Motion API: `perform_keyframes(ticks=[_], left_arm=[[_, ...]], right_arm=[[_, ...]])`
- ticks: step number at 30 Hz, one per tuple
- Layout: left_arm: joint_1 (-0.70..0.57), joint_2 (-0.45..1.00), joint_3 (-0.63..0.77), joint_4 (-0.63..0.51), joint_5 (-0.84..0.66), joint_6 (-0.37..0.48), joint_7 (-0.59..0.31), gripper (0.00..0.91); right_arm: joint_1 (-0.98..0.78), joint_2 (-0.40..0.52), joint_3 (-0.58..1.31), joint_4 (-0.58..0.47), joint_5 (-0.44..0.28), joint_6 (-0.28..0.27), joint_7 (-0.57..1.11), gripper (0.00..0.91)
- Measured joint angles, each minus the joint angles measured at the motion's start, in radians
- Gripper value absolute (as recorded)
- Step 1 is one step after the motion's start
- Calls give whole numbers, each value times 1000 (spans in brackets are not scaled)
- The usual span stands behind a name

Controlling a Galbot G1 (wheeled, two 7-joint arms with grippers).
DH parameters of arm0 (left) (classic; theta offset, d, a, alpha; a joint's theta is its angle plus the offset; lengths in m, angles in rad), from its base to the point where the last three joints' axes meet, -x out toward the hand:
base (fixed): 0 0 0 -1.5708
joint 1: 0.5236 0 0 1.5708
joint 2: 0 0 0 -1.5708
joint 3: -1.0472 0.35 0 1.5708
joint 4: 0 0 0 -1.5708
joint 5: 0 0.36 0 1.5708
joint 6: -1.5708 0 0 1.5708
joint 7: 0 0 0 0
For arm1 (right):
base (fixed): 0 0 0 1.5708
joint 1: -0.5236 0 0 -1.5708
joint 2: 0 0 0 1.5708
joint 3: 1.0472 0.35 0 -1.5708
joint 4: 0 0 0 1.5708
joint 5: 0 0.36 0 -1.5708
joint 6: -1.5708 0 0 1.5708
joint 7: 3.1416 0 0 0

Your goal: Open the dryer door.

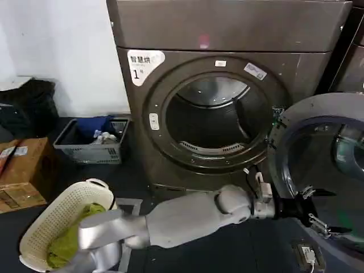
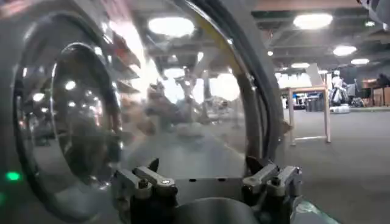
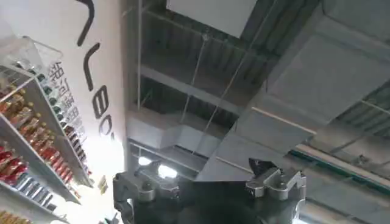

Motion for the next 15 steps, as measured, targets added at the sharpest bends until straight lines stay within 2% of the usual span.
perform_keyframes(ticks=[15], left_arm=[[0, -48, -7, 68, 11, -22, -51, 907]], right_arm=[[5, 6, 8, 7, 6, 8, 10, 907]])
